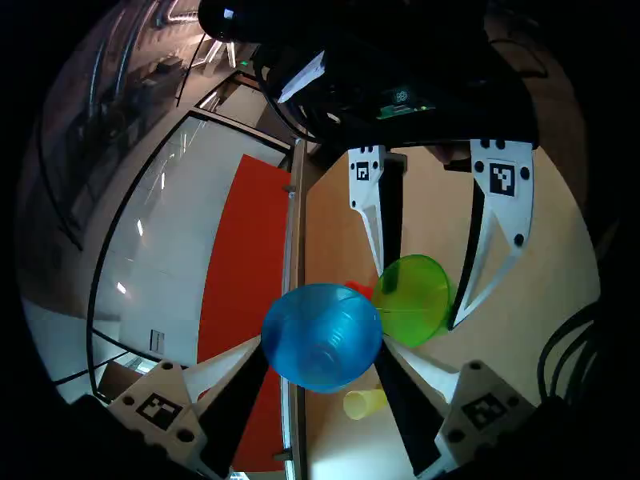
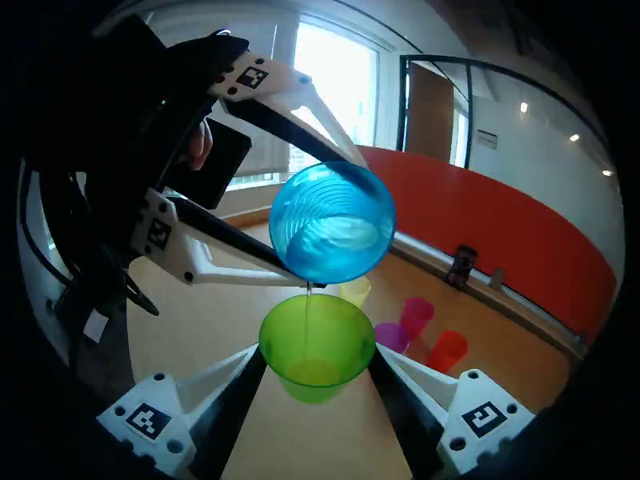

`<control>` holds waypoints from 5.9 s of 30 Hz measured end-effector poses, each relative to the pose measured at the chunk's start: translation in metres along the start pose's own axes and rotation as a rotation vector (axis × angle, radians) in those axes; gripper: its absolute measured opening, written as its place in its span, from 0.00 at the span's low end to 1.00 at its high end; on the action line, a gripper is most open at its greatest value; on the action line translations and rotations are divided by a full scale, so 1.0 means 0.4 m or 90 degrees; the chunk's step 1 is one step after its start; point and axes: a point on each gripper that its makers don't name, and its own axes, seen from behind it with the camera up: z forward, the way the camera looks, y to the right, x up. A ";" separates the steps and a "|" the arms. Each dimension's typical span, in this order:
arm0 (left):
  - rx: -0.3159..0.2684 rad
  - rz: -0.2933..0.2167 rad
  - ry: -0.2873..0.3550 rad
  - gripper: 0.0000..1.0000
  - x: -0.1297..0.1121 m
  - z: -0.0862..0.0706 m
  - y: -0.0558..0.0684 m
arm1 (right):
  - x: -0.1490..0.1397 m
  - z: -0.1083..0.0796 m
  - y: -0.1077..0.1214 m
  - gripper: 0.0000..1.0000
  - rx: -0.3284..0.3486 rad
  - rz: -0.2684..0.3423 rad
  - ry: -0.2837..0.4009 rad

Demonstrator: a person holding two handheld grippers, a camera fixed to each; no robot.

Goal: Pour water

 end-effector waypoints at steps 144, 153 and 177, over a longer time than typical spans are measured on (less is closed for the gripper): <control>0.133 0.190 0.030 0.85 0.067 -0.025 -0.071 | 0.007 -0.009 0.036 0.90 -0.020 -0.010 0.005; 0.144 0.204 0.031 0.85 0.072 -0.047 -0.071 | 0.008 -0.009 0.041 0.90 -0.021 -0.013 0.007; 0.157 0.230 0.035 0.85 0.081 -0.055 -0.065 | 0.018 -0.003 0.047 0.90 -0.023 -0.015 0.013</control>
